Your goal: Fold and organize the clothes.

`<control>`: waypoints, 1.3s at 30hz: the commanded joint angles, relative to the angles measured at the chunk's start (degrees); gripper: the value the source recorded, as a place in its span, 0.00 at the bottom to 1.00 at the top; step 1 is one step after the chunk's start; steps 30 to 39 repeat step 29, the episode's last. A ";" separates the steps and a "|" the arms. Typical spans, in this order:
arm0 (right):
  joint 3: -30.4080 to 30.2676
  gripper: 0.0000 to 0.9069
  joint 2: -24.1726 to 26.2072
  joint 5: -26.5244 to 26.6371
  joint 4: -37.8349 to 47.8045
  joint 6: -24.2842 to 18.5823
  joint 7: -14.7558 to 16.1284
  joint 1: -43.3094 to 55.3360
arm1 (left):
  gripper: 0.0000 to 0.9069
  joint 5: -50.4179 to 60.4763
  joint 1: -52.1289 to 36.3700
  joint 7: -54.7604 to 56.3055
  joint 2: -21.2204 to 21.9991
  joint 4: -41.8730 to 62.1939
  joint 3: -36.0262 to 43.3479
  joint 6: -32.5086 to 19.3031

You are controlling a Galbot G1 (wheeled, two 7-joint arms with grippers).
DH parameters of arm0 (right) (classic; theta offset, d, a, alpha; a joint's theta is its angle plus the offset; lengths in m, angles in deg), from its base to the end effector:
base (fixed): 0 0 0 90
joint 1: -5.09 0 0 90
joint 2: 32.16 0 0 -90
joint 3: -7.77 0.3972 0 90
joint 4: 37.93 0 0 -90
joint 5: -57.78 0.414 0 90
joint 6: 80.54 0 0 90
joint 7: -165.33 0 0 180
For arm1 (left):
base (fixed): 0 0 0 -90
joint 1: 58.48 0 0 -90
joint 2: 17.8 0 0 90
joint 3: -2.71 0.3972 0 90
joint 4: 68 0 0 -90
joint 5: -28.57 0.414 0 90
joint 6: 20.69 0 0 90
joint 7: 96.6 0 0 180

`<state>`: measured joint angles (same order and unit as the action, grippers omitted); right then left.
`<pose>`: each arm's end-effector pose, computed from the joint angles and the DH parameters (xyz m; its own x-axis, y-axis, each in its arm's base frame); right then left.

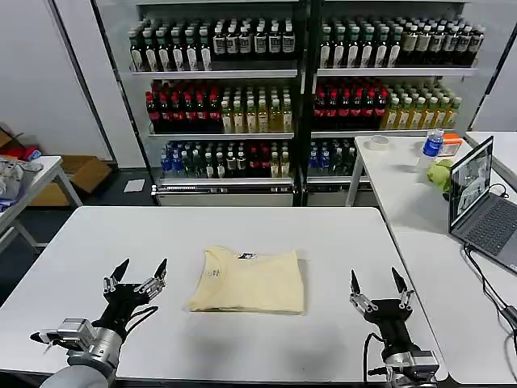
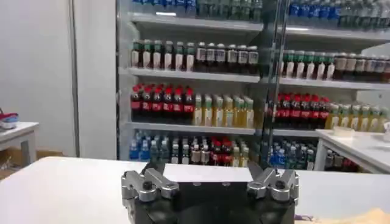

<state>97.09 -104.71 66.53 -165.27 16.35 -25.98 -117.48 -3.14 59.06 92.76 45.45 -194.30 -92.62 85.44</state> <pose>0.2017 -0.0401 -0.2956 -0.9990 0.0158 0.0423 0.0112 0.9942 -0.1066 0.2382 0.0961 -0.2617 -0.9843 0.0630 0.1648 0.0527 0.9964 -0.0666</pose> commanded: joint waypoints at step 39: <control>1.84 1.00 -1.09 1.61 -3.37 3.54 -0.54 -3.48 | 1.00 0.92 0.86 -0.85 -0.23 -1.47 1.48 0.38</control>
